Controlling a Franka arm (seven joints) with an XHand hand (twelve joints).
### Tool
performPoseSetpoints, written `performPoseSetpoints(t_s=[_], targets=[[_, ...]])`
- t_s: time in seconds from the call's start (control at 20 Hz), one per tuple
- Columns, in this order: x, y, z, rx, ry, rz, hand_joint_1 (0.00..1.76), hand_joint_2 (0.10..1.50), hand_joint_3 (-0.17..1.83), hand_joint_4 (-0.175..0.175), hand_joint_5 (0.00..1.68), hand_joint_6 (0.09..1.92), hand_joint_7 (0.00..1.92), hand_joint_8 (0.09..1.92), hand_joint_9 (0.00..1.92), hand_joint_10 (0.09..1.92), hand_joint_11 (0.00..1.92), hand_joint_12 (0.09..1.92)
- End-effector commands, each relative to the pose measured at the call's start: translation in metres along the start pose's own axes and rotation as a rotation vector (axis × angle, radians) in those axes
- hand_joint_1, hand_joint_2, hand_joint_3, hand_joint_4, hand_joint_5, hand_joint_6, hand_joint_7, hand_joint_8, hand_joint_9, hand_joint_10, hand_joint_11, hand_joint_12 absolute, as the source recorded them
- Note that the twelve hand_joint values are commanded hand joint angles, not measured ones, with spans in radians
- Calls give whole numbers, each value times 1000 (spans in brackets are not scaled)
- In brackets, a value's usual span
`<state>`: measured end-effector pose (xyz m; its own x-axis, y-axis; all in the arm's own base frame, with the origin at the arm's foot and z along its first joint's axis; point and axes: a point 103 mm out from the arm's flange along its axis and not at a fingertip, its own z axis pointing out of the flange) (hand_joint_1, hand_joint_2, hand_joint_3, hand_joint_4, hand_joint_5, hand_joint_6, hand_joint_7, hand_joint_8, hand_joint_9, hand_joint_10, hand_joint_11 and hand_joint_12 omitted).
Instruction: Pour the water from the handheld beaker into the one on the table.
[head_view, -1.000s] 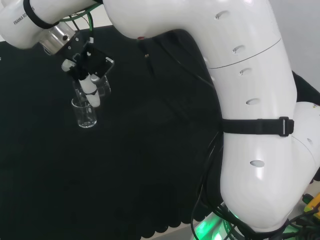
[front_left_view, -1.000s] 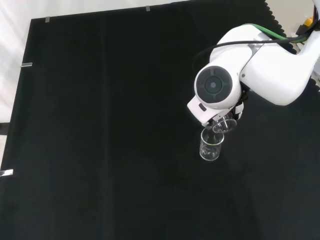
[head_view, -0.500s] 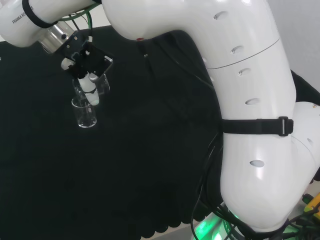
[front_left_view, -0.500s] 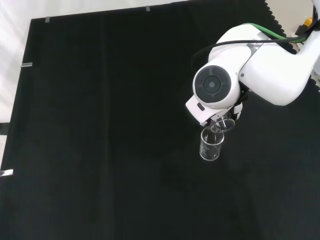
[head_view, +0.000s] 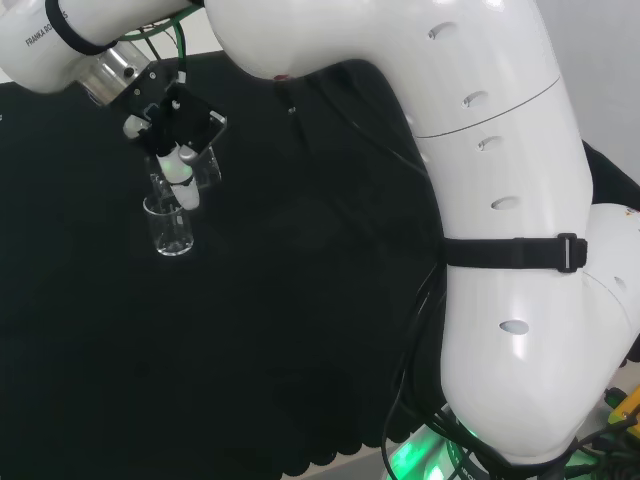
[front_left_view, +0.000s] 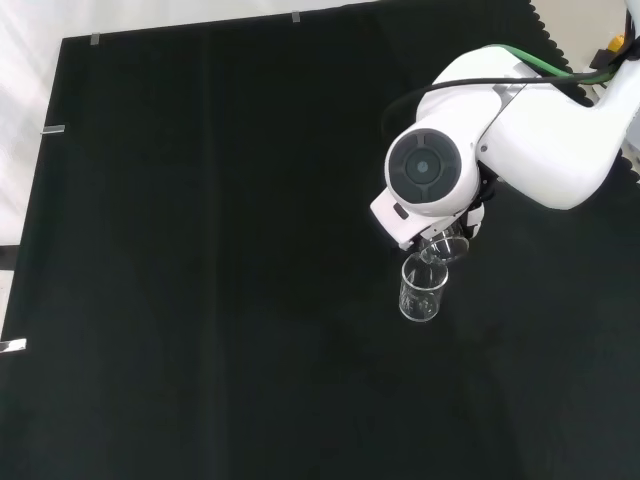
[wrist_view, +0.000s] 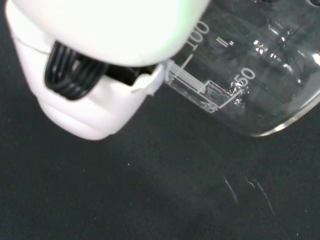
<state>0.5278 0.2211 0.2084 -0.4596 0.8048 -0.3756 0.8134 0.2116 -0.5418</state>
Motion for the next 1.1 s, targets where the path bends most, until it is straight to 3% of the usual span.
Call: performPoseSetpoints(t_s=[0.05, 0.2, 0.5, 1.1], targets=[[-13, -4, 3, -4, 21, 0, 1329, 508, 862, -175, 1344, 598, 1411, 562, 1666, 483, 1303, 669], [-20, -8, 4, -18, 117, -10, 1329, 508, 862, -175, 1344, 598, 1411, 562, 1666, 484, 1303, 669], [-37, -14, 9, -40, 214, -19, 1329, 508, 862, -175, 1344, 598, 1411, 562, 1666, 485, 1303, 669], [-72, -29, 26, -155, 480, -30, 1329, 508, 863, -175, 1344, 599, 1411, 563, 1665, 488, 1303, 669]])
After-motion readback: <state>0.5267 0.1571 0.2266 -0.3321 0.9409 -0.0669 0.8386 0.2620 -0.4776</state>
